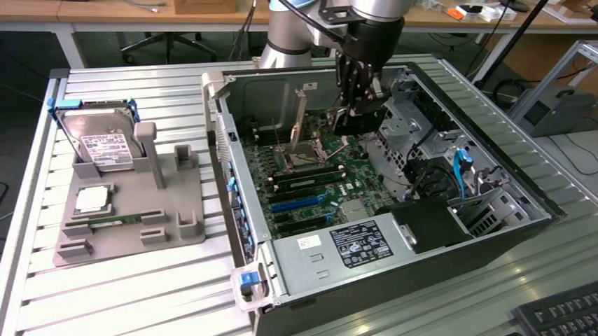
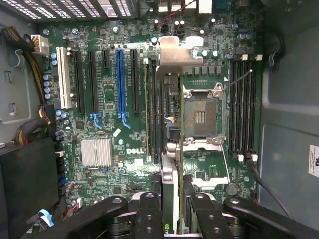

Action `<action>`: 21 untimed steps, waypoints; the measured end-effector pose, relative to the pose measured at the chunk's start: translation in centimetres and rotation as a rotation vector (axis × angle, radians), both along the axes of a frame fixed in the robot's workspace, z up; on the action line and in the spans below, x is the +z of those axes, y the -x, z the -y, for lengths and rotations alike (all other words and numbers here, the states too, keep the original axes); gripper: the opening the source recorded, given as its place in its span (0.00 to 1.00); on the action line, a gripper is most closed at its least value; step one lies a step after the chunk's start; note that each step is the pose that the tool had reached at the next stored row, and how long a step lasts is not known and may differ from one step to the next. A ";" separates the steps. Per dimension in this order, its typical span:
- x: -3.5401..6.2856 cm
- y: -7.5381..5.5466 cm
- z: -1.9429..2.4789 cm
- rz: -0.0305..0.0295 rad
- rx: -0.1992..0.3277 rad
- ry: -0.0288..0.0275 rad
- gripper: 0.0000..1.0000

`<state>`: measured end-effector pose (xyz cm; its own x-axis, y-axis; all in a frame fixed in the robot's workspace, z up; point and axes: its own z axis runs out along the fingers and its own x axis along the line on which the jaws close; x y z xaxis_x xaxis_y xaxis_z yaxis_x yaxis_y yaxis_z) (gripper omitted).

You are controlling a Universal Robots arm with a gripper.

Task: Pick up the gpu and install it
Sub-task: 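Insert the gpu into the slot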

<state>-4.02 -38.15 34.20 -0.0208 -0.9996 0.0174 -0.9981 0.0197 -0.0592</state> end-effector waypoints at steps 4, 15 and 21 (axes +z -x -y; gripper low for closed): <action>-0.13 0.0 0.05 0.0000 0.000 0.0001 0.27; -0.52 0.2 0.21 0.0000 0.000 0.0000 0.27; -0.73 0.2 0.30 0.0000 0.000 0.0000 0.27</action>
<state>-4.23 -38.45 33.47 -0.0208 -0.9996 0.0174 -0.9981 0.0197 -0.0592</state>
